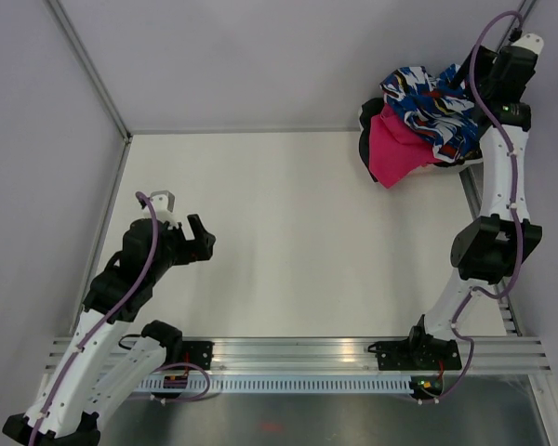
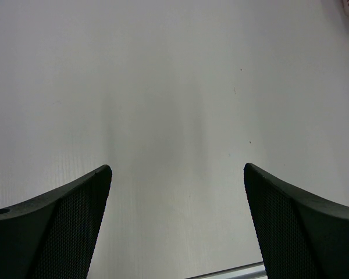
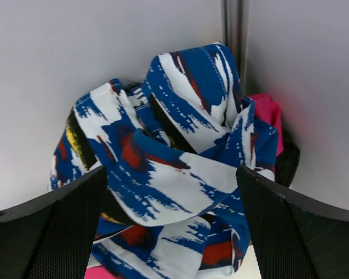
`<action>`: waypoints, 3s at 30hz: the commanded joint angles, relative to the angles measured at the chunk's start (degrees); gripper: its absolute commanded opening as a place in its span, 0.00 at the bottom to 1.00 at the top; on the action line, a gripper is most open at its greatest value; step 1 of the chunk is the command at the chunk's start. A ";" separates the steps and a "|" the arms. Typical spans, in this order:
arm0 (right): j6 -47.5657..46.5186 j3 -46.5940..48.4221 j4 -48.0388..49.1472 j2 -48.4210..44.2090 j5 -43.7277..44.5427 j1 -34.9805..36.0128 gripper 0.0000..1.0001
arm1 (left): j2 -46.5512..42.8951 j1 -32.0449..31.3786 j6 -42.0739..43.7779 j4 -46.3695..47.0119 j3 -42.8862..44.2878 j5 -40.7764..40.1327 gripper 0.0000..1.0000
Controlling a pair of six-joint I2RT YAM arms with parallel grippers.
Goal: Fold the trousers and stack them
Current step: Grab the trousers from the pile, then move the trousers to the center of the board, then flatten the trousers out
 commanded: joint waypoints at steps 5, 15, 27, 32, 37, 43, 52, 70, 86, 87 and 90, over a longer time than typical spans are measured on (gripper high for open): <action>-2.13 -2.56 2.60 1.24 -3.62 0.39 0.98 | 1.43 -0.09 2.02 1.83 0.25 0.56 1.00; 0.76 -1.07 2.34 7.92 4.03 -0.75 0.96 | 1.52 -0.09 2.02 1.75 0.33 0.12 1.00; 1.39 1.04 2.34 6.70 -1.86 -0.67 0.00 | 1.43 -0.09 2.02 1.66 0.33 -0.14 1.00; 2.88 2.45 3.74 0.81 -7.82 -0.67 0.00 | 1.08 -0.09 2.11 1.48 0.42 -0.41 1.00; 4.55 3.68 6.12 -5.77 -14.87 1.26 0.00 | 1.00 -0.09 2.02 1.31 0.51 -0.32 1.00; -0.44 8.94 2.34 -9.56 -13.13 15.99 0.00 | 0.47 -0.09 1.32 1.13 0.42 -0.84 1.00; -10.31 8.73 -3.20 -13.86 -0.62 54.69 0.00 | -1.90 0.00 -4.47 -3.34 1.56 -14.60 1.00; 5.78 -60.90 1.99 -32.23 -1.32 56.37 0.00 | -11.32 -0.09 -8.10 -5.29 0.60 -22.75 1.00; 6.58 -51.79 -8.40 -39.63 3.49 51.80 0.98 | 20.29 0.00 -13.63 9.19 7.98 -9.47 1.00; 6.23 -49.60 -7.43 -37.19 4.71 51.80 0.98 | 22.33 0.00 -13.37 14.18 8.07 -7.55 1.00; 10.23 -45.63 -5.58 -31.99 8.31 50.06 0.98 | 31.55 -0.09 -9.96 25.51 9.38 -1.23 1.00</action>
